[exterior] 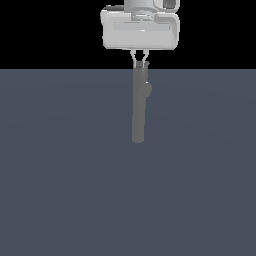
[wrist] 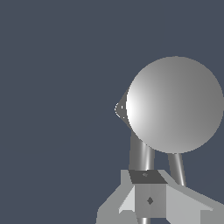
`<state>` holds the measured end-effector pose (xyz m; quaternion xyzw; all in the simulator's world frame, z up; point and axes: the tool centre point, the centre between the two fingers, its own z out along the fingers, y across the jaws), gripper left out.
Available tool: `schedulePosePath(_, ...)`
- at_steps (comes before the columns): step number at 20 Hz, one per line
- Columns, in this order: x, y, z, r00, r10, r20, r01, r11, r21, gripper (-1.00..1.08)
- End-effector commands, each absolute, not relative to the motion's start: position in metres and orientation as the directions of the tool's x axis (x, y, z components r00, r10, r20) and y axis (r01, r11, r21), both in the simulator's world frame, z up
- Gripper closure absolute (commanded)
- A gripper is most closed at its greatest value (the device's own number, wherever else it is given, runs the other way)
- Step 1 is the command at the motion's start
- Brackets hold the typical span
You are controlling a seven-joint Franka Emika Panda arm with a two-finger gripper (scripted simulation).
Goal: Turn on the faucet by rotating a designated handle.
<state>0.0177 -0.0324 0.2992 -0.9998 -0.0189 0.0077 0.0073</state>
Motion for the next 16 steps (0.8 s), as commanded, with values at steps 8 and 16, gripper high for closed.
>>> schedulePosePath(8,0.03,-0.057,0.299,0.999,0.026,-0.02,0.025,-1.0,-0.015,1.08)
schedulePosePath(16,0.053,-0.078,0.3,1.0,0.004,-0.011,0.004,-1.0,-0.008,1.08)
